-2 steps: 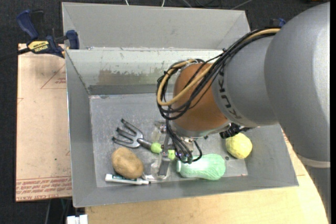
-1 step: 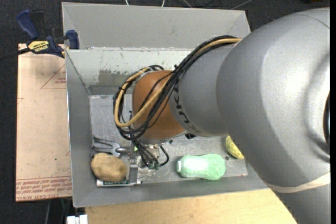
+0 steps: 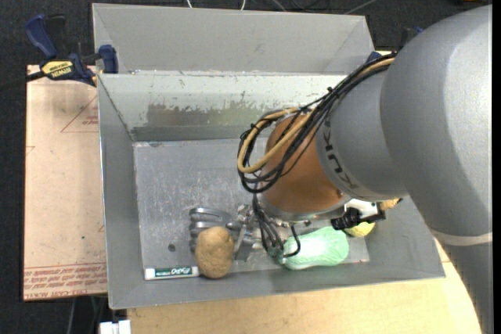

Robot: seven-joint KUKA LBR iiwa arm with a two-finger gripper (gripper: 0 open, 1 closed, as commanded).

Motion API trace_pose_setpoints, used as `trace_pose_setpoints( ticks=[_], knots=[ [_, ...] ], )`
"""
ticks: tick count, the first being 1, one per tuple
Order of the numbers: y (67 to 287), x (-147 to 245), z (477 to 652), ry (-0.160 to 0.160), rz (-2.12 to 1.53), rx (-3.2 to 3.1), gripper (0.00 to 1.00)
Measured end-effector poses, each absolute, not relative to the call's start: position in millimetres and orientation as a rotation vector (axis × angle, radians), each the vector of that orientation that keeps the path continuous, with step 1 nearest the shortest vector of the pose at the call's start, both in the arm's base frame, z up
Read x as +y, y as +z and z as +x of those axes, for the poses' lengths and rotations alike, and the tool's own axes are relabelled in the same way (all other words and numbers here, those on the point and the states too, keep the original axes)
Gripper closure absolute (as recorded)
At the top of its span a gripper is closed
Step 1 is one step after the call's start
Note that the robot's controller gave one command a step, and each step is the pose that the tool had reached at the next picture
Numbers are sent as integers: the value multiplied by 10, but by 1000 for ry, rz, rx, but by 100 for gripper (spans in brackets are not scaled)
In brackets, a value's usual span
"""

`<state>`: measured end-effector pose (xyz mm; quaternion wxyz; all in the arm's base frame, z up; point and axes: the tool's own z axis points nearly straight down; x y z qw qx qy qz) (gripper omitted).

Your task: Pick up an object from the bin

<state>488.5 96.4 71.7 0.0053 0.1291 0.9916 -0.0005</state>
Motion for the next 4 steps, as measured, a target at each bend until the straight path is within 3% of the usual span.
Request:
trace_pose_setpoints(
  ticks=[1,3,4],
  knots=[
    [719,964,4885,-1,404,3105,100],
    [1247,969,4865,-2,401,3113,100],
    [1408,976,4878,1,398,3108,100]
  ],
)
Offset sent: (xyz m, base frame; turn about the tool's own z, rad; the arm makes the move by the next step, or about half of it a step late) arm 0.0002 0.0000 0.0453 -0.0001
